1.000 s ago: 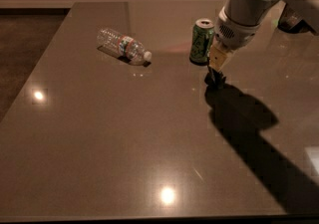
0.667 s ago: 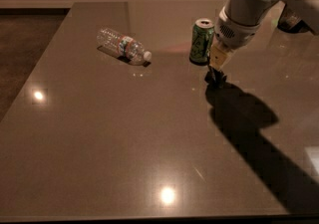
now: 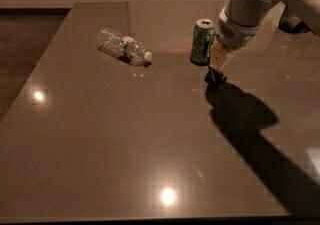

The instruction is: Move rxbar chocolate near green can

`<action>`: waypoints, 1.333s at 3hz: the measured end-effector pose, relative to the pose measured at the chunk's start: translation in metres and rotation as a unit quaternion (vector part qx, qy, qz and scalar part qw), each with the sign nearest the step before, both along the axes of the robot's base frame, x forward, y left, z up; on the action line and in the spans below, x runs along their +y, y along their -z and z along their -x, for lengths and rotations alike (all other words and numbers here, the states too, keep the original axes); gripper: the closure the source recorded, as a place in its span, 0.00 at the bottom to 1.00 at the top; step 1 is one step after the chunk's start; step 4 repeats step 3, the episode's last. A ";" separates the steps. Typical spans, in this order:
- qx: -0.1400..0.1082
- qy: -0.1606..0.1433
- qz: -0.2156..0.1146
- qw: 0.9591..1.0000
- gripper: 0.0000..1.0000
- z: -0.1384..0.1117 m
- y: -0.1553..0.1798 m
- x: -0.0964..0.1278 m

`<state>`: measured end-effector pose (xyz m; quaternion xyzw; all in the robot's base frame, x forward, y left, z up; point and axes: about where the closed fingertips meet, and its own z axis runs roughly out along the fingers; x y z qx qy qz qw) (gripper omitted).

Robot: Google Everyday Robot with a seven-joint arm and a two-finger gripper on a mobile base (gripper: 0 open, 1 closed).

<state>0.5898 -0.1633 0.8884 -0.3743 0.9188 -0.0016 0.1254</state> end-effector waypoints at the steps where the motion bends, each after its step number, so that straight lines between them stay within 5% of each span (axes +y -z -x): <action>1: -0.001 -0.001 0.000 1.000 0.14 -0.001 0.001 0.001; 2: -0.001 -0.001 0.000 1.000 0.00 -0.001 0.001 0.002; 4: -0.001 -0.001 0.000 1.000 0.00 -0.001 0.001 0.002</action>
Offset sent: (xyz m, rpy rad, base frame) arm 0.0006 0.0010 -0.0006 0.0005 -0.0015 0.0015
